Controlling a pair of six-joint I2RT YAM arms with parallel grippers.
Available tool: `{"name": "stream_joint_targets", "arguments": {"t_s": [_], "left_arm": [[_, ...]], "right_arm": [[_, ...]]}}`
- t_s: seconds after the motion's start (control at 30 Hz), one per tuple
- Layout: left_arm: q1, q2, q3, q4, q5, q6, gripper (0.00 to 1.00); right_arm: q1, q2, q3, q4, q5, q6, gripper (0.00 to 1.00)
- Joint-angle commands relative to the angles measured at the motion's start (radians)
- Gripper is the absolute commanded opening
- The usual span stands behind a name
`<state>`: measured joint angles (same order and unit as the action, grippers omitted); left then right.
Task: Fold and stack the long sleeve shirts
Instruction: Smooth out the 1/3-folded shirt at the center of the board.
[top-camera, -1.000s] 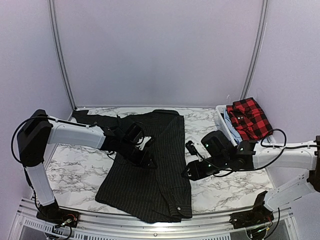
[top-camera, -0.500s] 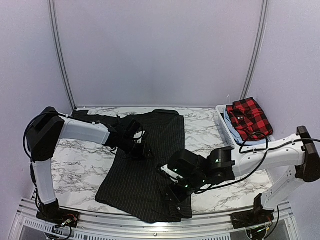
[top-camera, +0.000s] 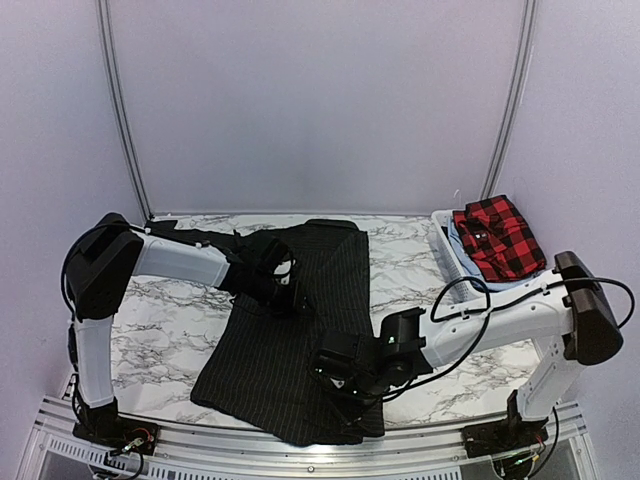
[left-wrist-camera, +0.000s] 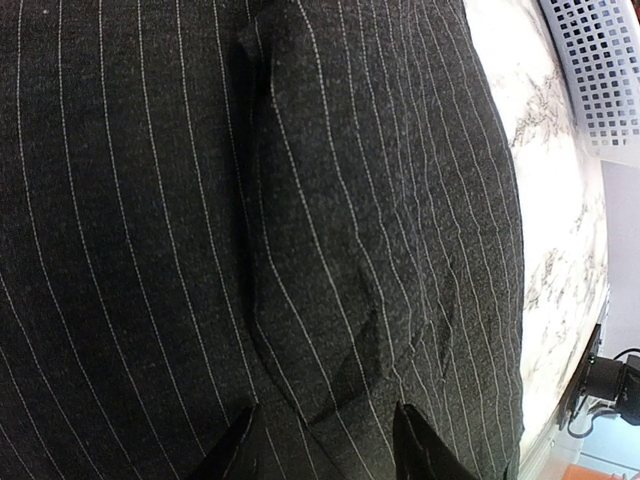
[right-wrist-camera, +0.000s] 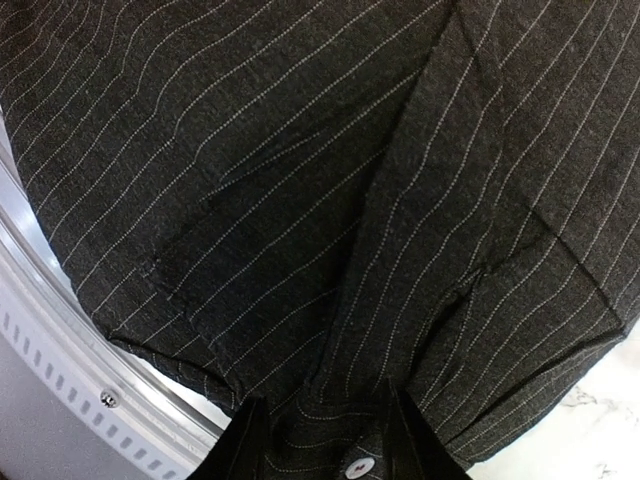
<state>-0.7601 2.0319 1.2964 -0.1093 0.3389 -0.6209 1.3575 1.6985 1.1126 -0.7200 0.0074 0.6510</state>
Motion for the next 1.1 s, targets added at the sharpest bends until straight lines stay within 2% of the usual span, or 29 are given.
{"name": "stream_joint_targets", "arguments": {"t_s": [0.0,0.27,0.43,0.57,0.67,0.8,0.87,0.93,1.07], "left_arm": [[0.011,0.028,0.032,0.009,-0.011,0.003,0.44],[0.013,0.066,0.069,0.010,-0.005,-0.005,0.37],[0.013,0.082,0.093,0.010,0.002,-0.008,0.33],[0.013,0.087,0.103,0.012,0.007,-0.012,0.25],[0.013,0.082,0.107,0.014,0.009,-0.014,0.17],[0.013,0.065,0.111,0.014,0.007,-0.016,0.08],[0.013,0.055,0.111,0.014,0.001,-0.016,0.04],[0.015,0.045,0.110,0.014,-0.002,-0.019,0.00],[0.021,0.025,0.109,0.016,-0.007,-0.027,0.00]], "right_arm": [[0.006,0.011,0.058,-0.032,0.046,0.008,0.31],[0.006,0.027,0.078,-0.030,0.040,-0.005,0.19],[0.006,0.038,0.082,-0.029,0.029,-0.011,0.29],[0.006,0.045,0.080,-0.029,0.026,-0.010,0.29],[0.006,0.044,0.084,-0.031,0.033,-0.011,0.23],[0.006,0.039,0.102,-0.045,0.052,-0.012,0.06],[0.006,0.042,0.115,-0.057,0.062,-0.017,0.00],[0.006,0.043,0.133,-0.076,0.073,-0.020,0.00],[0.006,0.046,0.170,-0.105,0.081,-0.036,0.00]]}}
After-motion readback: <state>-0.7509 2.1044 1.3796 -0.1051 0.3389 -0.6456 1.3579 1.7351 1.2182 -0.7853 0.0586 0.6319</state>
